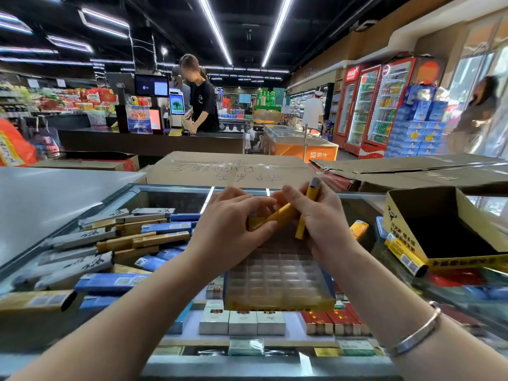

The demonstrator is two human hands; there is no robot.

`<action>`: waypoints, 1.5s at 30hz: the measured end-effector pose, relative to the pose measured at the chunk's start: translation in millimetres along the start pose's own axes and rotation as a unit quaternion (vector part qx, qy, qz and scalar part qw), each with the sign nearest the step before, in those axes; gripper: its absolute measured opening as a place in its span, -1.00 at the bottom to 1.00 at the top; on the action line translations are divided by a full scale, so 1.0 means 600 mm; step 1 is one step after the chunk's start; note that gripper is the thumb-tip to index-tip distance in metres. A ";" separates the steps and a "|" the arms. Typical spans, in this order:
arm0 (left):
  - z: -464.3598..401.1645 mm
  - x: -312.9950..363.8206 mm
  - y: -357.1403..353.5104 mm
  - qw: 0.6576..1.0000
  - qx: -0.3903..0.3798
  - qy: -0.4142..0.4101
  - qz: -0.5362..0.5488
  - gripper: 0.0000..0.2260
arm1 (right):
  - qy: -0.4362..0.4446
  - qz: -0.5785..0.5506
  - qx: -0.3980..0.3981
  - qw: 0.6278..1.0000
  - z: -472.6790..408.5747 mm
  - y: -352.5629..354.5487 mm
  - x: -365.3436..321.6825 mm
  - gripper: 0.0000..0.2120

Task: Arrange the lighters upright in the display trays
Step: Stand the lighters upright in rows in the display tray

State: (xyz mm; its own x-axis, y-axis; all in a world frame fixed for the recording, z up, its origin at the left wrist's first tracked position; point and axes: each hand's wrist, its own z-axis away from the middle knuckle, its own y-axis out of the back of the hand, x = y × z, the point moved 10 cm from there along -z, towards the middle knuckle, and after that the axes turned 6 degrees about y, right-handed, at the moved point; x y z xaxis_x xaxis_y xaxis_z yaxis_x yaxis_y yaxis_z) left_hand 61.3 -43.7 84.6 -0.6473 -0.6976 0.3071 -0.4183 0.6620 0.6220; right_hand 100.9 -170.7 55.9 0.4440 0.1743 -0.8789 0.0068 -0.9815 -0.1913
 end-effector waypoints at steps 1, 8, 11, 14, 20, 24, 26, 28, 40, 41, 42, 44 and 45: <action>0.001 0.002 0.002 1.000 0.003 -0.005 0.004 -0.69 | 0.005 0.018 -0.021 1.000 0.004 -0.011 0.001 -0.85; 0.000 -0.031 -0.016 0.990 -0.059 0.057 0.118 -0.79 | 0.033 0.049 -0.114 0.992 0.019 -0.052 -0.006 -0.89; -0.003 -0.044 -0.013 0.977 -0.055 0.099 0.179 -0.84 | 0.059 0.071 -0.070 0.993 0.007 -0.031 -0.021 -0.85; -0.006 -0.062 -0.004 0.964 -0.043 0.131 0.228 -0.77 | 0.090 0.092 0.015 0.992 -0.011 0.015 -0.041 -0.92; -0.006 -0.072 -0.001 0.969 -0.056 0.130 0.204 -0.83 | 0.047 0.146 0.135 0.979 -0.030 0.091 -0.020 -0.87; -0.006 -0.065 0.002 0.983 -0.049 0.101 0.143 -0.87 | 0.017 0.168 0.133 0.976 -0.036 0.096 0.003 -0.93; -0.005 -0.060 0.004 0.987 -0.046 0.089 0.128 -0.87 | 0.017 0.176 0.131 0.975 -0.037 0.096 0.004 -0.95; -0.006 -0.052 0.006 0.992 -0.040 0.066 0.099 -0.88 | 0.020 0.179 0.129 0.975 -0.038 0.096 0.005 -0.95; -0.005 -0.004 0.022 0.996 0.009 -0.072 -0.057 -0.86 | 0.032 0.211 0.123 0.969 -0.041 0.096 0.004 -0.86; -0.005 -0.002 0.022 0.995 0.011 -0.077 -0.066 -0.87 | 0.033 0.213 0.125 0.969 -0.041 0.097 0.005 -0.86; -0.004 0.000 0.022 0.994 0.014 -0.082 -0.075 -0.87 | 0.034 0.215 0.126 0.968 -0.041 0.097 0.005 -0.87; -0.003 0.005 0.021 0.991 0.018 -0.096 -0.095 -0.88 | 0.036 0.217 0.126 0.967 -0.041 0.097 0.005 -0.89; -0.003 0.009 0.020 0.989 0.019 -0.105 -0.106 -0.88 | 0.038 0.215 0.126 0.968 -0.041 0.097 0.005 -0.89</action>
State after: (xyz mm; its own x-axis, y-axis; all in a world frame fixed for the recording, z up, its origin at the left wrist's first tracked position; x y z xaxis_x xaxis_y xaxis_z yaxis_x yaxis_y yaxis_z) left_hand 53.7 -40.2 94.9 -0.6581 -0.7528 0.0142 -0.5806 0.5194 0.6270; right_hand 124.8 -229.0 52.7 0.4211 -0.2622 -0.8683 -0.4077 -0.9099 0.0770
